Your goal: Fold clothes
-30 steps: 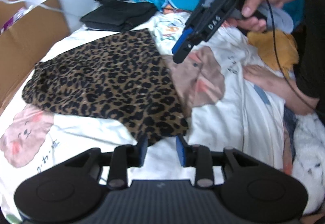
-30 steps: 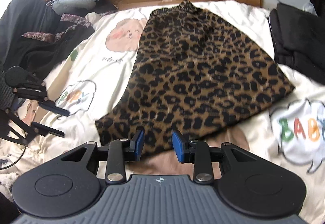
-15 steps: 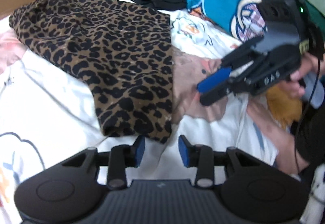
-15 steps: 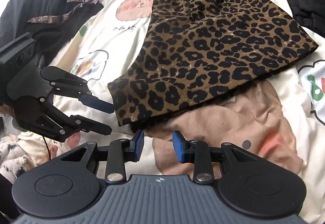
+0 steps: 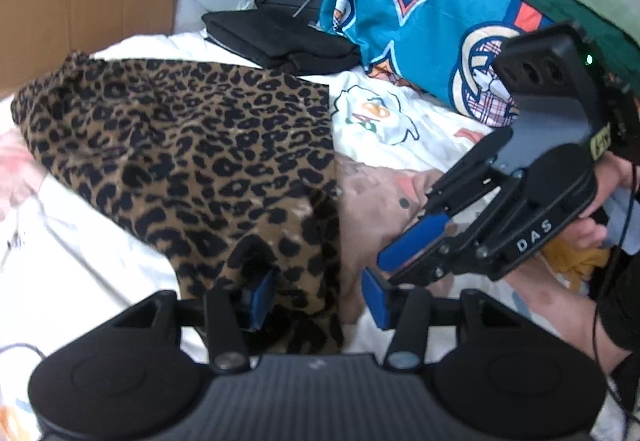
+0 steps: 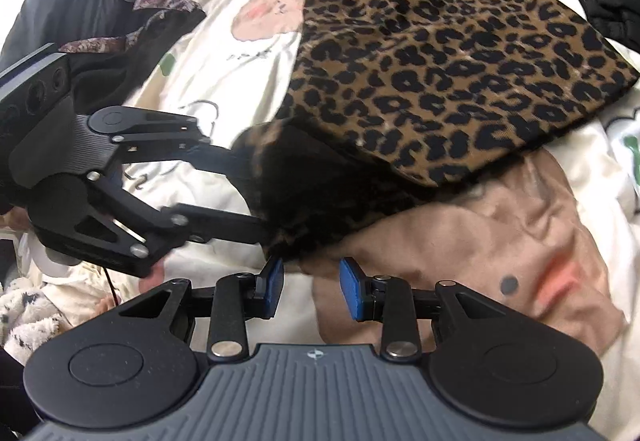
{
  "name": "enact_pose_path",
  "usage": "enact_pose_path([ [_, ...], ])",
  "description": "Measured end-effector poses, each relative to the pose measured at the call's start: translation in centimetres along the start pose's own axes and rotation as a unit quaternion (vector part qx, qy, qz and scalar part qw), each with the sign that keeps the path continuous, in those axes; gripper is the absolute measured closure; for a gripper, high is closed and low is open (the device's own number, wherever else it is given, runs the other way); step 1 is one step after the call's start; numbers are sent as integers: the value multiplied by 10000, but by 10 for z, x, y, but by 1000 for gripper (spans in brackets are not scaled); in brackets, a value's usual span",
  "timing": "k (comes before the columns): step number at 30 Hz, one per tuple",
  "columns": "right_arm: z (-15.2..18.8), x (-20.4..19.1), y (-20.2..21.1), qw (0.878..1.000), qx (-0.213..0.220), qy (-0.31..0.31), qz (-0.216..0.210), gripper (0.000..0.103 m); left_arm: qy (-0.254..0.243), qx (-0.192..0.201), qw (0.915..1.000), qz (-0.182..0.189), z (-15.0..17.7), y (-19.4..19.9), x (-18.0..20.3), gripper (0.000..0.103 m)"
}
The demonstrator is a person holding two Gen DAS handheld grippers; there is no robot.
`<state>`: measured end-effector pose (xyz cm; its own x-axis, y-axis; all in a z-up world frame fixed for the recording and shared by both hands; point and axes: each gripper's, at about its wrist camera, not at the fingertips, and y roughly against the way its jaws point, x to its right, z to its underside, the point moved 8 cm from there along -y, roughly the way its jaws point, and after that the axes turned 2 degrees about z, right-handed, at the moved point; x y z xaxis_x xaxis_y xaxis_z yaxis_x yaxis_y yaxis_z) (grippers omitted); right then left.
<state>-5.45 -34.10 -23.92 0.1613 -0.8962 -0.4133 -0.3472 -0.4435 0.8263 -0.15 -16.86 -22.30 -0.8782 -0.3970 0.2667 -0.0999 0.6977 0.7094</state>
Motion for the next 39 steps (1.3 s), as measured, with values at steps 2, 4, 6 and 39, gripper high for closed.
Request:
enact_pose_path([
  [2, -5, 0, -4, 10000, 7, -22, -64, 65, -168, 24, 9998, -89, -3, -1, 0, 51],
  [4, -10, 1, -8, 9999, 11, -46, -128, 65, -299, 49, 9994, -175, -6, -2, -1, 51],
  [6, -12, -1, -14, 9997, -10, -118, -223, 65, -254, 84, 9993, -255, -8, 1, -5, 51],
  [39, -10, -38, -35, 9972, 146, 369, -631, 98, 328, -107, 9991, -239, 22, 22, -17, 52],
])
